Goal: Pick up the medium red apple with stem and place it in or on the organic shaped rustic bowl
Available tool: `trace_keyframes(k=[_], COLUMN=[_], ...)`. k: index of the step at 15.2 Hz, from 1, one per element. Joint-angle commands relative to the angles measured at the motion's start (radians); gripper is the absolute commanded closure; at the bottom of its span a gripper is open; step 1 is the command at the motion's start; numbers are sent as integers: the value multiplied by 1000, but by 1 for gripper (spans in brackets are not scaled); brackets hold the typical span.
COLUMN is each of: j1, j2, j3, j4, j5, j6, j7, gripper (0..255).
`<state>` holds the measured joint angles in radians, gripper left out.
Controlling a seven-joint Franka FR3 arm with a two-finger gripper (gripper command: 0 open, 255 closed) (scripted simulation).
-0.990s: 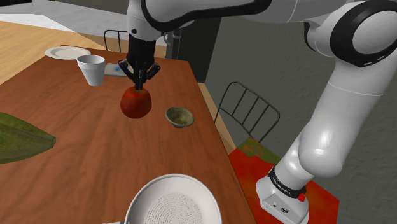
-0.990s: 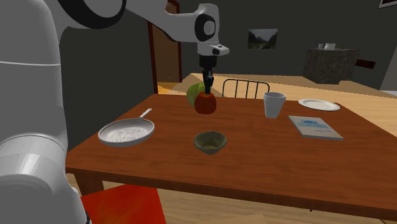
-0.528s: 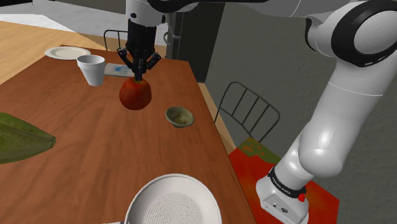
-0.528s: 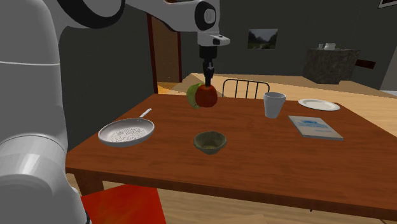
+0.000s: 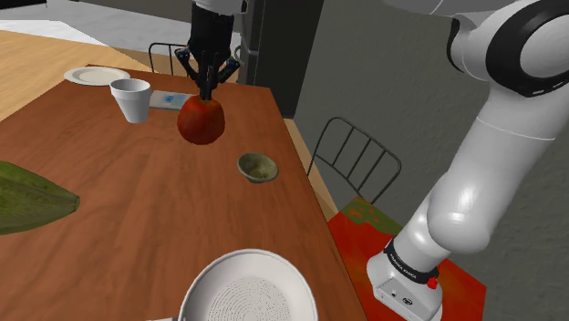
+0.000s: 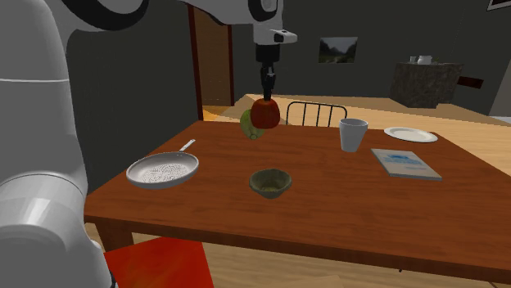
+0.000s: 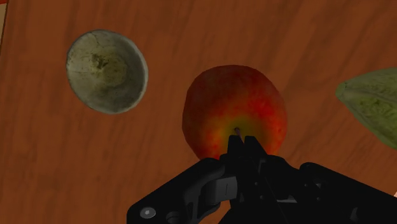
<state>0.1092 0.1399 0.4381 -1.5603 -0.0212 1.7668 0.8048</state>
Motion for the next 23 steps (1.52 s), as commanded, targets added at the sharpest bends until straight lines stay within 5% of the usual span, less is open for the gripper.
trace_keyframes(k=[1, 11, 23], j1=[-24, -110, -104], j2=[-60, -375, -400], j3=[-10, -125, -122], j4=[-44, -238, -425], j5=[29, 150, 161], j6=[-11, -124, 38], j7=[-35, -243, -258], gripper=[255, 255, 255])
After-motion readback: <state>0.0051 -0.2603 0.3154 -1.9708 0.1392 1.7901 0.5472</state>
